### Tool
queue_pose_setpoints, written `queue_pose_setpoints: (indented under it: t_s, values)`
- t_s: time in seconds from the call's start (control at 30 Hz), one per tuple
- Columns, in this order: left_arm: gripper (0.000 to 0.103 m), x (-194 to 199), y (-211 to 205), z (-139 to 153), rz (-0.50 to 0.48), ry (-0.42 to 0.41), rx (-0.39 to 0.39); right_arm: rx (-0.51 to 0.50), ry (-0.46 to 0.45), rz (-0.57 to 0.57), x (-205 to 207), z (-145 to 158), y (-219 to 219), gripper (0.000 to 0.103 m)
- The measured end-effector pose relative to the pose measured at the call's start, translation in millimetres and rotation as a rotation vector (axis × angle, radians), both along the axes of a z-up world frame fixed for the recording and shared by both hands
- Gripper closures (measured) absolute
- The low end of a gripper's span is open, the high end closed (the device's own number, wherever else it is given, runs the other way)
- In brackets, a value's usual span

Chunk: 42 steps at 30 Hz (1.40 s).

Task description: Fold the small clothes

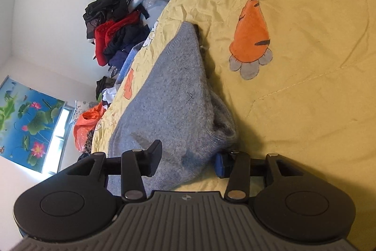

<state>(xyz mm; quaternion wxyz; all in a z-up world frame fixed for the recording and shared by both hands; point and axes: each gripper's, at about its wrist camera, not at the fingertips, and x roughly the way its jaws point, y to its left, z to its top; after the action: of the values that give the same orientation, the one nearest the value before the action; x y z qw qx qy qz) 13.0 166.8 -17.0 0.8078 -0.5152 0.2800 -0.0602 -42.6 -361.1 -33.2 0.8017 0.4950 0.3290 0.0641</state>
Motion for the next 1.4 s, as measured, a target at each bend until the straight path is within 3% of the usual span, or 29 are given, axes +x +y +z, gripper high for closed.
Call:
queue_pose_setpoints:
  t_s: [0.17,0.23,0.27,0.3,0.33,0.37,0.43,0.53,0.67,0.87,1.1,1.2,1.27,1.3,1.33,1.37,1.4]
  values:
    - [0.031,30.9,-21.2,0.2,-0.002,-0.05,0.077,0.024,-0.02,-0.038,9.9,-2.2,6.0,0.054]
    - [0.058,42.2,-29.5,-5.5,-0.005,-0.035,0.077,0.031,-0.029,-0.064,19.9,-3.3,8.9,0.054]
    - [0.084,49.8,-32.2,-13.0,-0.023,0.004,0.049,0.032,-0.033,-0.072,24.9,-3.8,11.7,0.055]
    - [0.092,54.9,-34.8,-21.6,-0.026,0.04,0.025,0.025,-0.034,-0.074,30.6,-4.1,14.7,0.057]
    - [0.092,53.6,-37.1,-21.6,-0.008,0.03,0.044,0.011,-0.03,-0.067,36.3,-4.4,18.5,0.066]
    - [0.092,53.7,-39.0,-19.3,-0.006,0.033,0.069,-0.005,-0.01,-0.055,42.4,-6.9,22.9,0.089]
    - [0.093,49.5,-39.3,-14.4,0.014,0.039,0.09,-0.005,0.027,-0.042,50.0,-14.8,26.4,0.088]
    - [0.094,37.5,-34.5,0.8,0.029,-0.002,0.105,-0.018,0.009,-0.035,48.3,-11.6,27.1,0.088]
    - [0.095,17.9,-34.1,28.1,-0.043,-0.085,0.158,-0.003,-0.036,0.003,39.1,4.1,22.2,0.089]
    - [0.095,-29.6,-24.5,50.3,-0.08,-0.122,0.141,-0.004,-0.077,0.081,11.1,31.4,19.5,0.089]
    - [0.094,-121.0,1.5,44.1,-0.109,-0.002,0.174,0.05,-0.038,0.176,-67.1,46.0,8.0,0.089]
    - [0.089,-135.6,2.0,28.1,-0.18,0.082,0.265,0.044,0.017,0.209,-96.2,38.8,7.7,0.088]
    - [0.084,-137.6,1.1,22.2,-0.206,0.152,0.38,-0.044,0.072,0.221,-102.6,29.9,11.2,0.08]
    - [0.076,-140.1,3.0,25.1,-0.211,0.138,0.404,-0.088,0.101,0.201,-104.7,27.4,11.3,0.076]
    - [0.071,-142.9,5.6,32.5,-0.19,0.142,0.449,-0.121,0.12,0.197,-105.2,28.2,9.8,0.063]
    - [0.054,-145.5,9.0,41.5,-0.154,0.129,0.504,-0.148,0.118,0.199,-105.6,33.1,6.8,0.05]
    - [0.032,-147.7,12.5,50.9,-0.107,0.098,0.551,-0.179,0.091,0.189,-106.7,41.2,2.4,0.045]
